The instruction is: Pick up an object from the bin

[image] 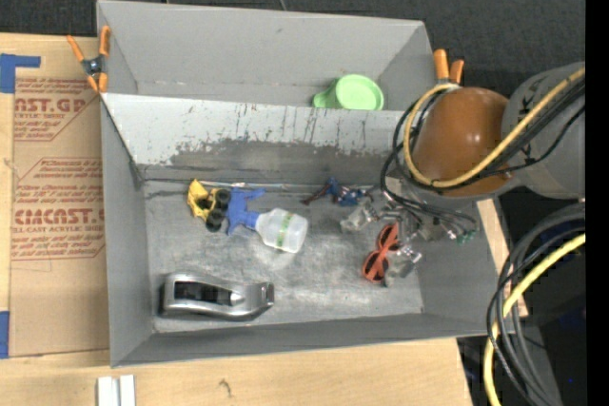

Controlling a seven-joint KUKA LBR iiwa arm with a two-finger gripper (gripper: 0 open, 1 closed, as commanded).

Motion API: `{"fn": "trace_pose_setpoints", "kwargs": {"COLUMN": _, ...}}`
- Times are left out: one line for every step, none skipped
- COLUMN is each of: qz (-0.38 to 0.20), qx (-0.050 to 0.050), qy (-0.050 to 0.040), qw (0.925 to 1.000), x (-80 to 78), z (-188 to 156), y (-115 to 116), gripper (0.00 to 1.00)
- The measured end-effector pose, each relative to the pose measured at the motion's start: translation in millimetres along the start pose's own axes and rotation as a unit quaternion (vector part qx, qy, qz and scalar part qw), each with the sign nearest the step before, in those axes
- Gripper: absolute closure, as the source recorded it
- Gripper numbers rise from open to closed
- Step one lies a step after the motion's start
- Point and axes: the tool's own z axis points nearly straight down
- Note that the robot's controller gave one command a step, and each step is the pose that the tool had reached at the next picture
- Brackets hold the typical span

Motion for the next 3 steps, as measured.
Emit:
{"fn": "trace_pose_setpoints", "kwargs": {"qz": 0.000, "qx": 0.001, "qy": -0.0003, "qw": 1.0000, "x": -0.6, "z": -1.2, "y": -0.5, "gripper": 1.00}}
{"fn": "trace_pose_setpoints", "kwargs": {"qz": 0.000, "qx": 0.000, "qy": -0.0002, "qw": 1.0000, "x": -0.5, "z": -0.9, "y": -0.4, "gripper": 1.00}}
{"fn": "trace_pose_setpoints", "kwargs": {"qz": -0.001, "qx": 0.000, "qy": -0.0001, "qw": 1.0000, "x": -0.2, "z": -1.8, "y": 0.1, "gripper": 1.00}}
